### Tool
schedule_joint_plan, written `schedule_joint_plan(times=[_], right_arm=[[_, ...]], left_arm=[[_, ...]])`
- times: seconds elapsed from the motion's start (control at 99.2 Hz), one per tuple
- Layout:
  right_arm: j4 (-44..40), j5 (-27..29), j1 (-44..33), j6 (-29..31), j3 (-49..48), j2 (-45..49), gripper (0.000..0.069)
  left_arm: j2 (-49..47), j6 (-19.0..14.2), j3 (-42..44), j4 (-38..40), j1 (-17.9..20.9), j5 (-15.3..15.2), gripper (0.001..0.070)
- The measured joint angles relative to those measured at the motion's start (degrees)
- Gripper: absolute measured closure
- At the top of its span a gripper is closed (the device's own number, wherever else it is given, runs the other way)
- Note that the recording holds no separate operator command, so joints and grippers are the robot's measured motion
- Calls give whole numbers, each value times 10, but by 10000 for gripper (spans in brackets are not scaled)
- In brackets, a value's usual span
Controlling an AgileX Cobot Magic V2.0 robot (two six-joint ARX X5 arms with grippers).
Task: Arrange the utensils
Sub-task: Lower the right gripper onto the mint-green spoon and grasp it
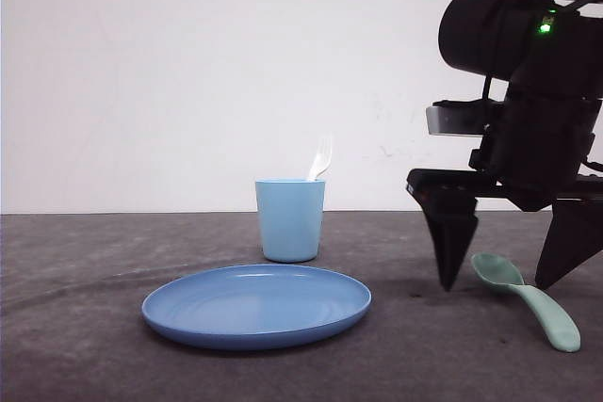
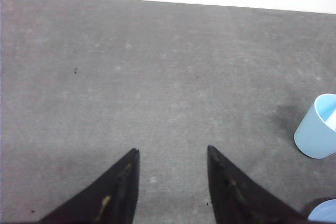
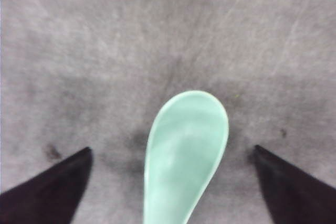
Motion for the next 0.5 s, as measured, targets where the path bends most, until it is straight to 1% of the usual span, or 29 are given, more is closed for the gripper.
schedule_joint_plan(times=[0.161, 0.252, 0.403, 0.504], right_arm=[[0, -1, 0, 3, 0, 0, 320], [0, -1, 0, 3, 0, 0, 387], [-1, -2, 0, 3, 0, 0, 470], [-3, -2, 0, 3, 0, 0, 489]], left_arm=[[0, 0, 0, 0, 0, 0, 474], [0, 0, 0, 0, 0, 0, 474], [0, 0, 0, 0, 0, 0, 474], [0, 0, 0, 0, 0, 0, 474]])
